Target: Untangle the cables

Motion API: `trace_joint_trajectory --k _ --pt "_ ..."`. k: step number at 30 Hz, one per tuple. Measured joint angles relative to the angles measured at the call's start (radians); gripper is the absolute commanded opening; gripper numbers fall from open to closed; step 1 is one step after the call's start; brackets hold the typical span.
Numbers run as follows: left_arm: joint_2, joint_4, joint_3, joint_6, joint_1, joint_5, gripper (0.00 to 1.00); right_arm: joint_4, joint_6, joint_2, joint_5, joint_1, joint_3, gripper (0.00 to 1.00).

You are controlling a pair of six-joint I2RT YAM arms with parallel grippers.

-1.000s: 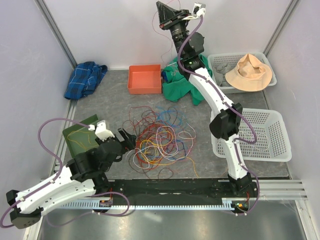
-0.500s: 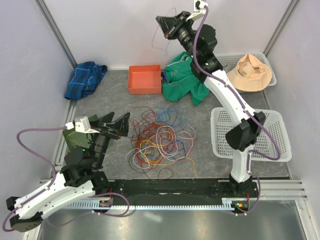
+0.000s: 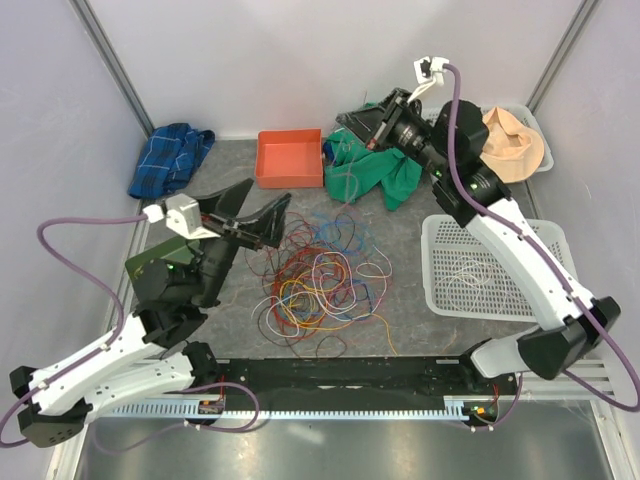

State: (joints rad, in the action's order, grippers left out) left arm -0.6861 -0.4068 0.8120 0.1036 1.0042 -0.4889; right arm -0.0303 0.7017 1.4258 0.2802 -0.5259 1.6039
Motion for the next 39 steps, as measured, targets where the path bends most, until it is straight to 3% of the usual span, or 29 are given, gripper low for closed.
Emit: trace_joint_trajectory --k 8,15,23,33,36,39 --pt "-0.205 -0.048 0.006 -0.074 -0.006 0.229 1.00 -0.085 0.019 -0.105 0.019 -0.057 -0.061 0.00" --pt "-0.368 -0.044 0.065 -0.096 -0.063 0.261 1.00 -0.153 0.012 -0.118 0.018 -0.107 -0.061 0.00" --pt "-0.452 -0.059 0.146 -0.080 -0.180 0.299 1.00 -0.198 0.000 -0.121 0.015 -0.127 -0.061 0.00" --pt "-0.607 -0.129 0.163 -0.020 -0.212 0.418 0.99 -0.218 0.002 -0.123 0.015 -0.154 -0.045 0.00" --pt "-0.635 -0.179 0.146 0.008 -0.225 0.434 0.90 -0.216 0.004 -0.123 0.016 -0.160 -0.029 0.00" --pt "-0.665 -0.245 0.129 0.040 -0.245 0.448 0.72 -0.211 0.013 -0.125 0.020 -0.164 -0.026 0.00"
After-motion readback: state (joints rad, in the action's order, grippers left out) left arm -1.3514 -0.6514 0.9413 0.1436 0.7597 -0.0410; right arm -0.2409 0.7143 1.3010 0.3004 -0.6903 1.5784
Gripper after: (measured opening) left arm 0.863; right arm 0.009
